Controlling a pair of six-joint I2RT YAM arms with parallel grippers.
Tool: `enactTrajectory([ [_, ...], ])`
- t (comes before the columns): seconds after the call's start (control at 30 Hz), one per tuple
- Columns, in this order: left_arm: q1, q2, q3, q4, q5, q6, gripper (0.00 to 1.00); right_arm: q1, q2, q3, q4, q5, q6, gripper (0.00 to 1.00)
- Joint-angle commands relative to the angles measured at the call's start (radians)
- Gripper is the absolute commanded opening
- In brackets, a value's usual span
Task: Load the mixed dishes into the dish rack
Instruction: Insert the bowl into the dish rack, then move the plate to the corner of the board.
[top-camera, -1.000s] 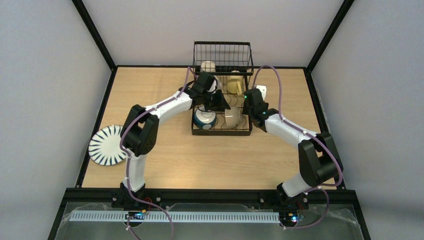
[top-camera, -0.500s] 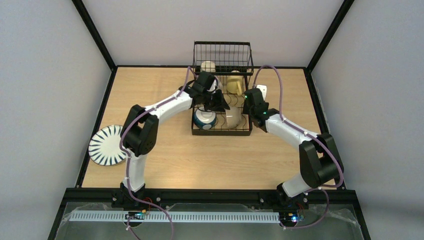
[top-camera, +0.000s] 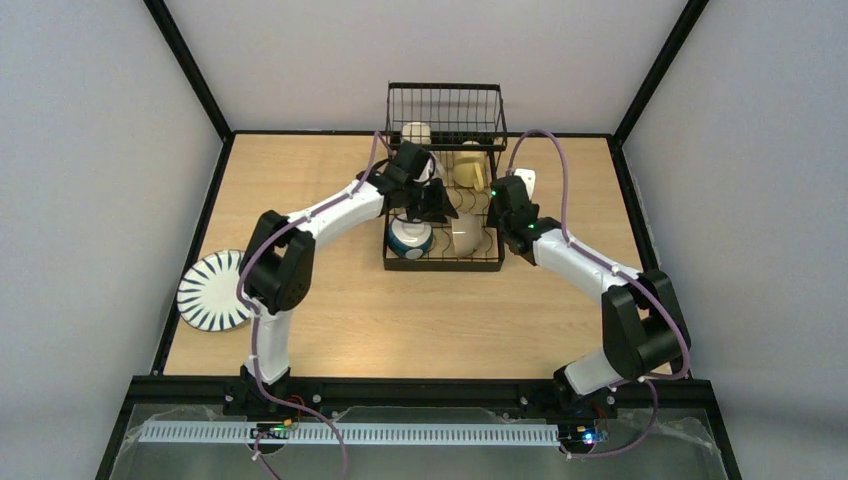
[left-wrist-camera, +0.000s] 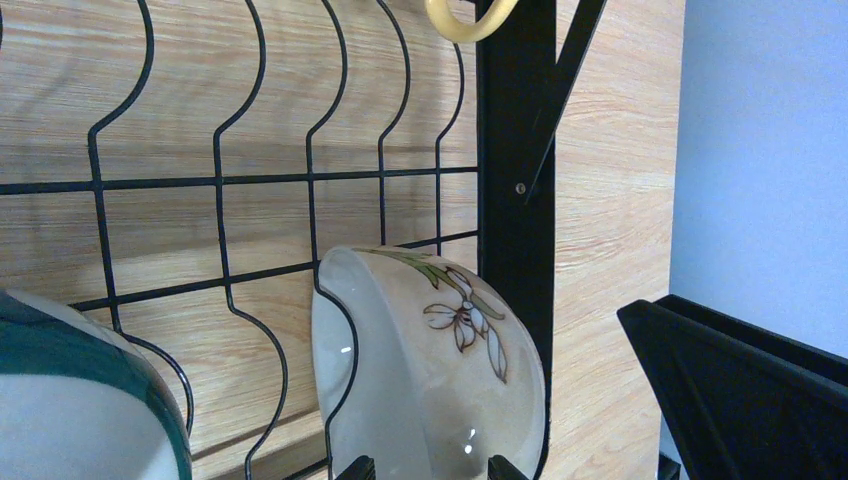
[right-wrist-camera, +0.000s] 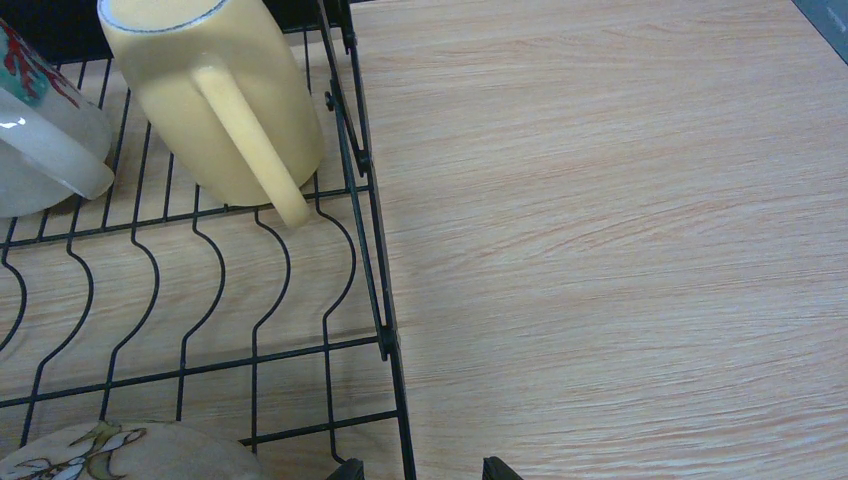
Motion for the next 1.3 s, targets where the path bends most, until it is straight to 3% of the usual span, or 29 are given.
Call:
enactTrajectory([
  [0.0, -0.003, -0.046, 0.009, -0.001, -0.004, -0.004, 0.63, -0.003, -0.036, 0.008, -0.022, 0.01, 0.003, 0.68],
  [0.33, 0.002, -0.089, 0.005, 0.018, 0.004, -0.018, 0.66, -0.003, -0.061, 0.017, -0.039, 0.006, -0.014, 0.74],
  [0.8, 0.129, -0.326, -0.259, 0.022, -0.046, -0.041, 0.7, 0.091, -0.043, 0.196, -0.113, 0.013, -0.174, 0.86],
  [1.27, 0.186, -0.394, -0.377, -0.027, -0.071, -0.04, 0.7, 0.217, 0.113, 0.389, -0.219, -0.191, -0.234, 0.97],
])
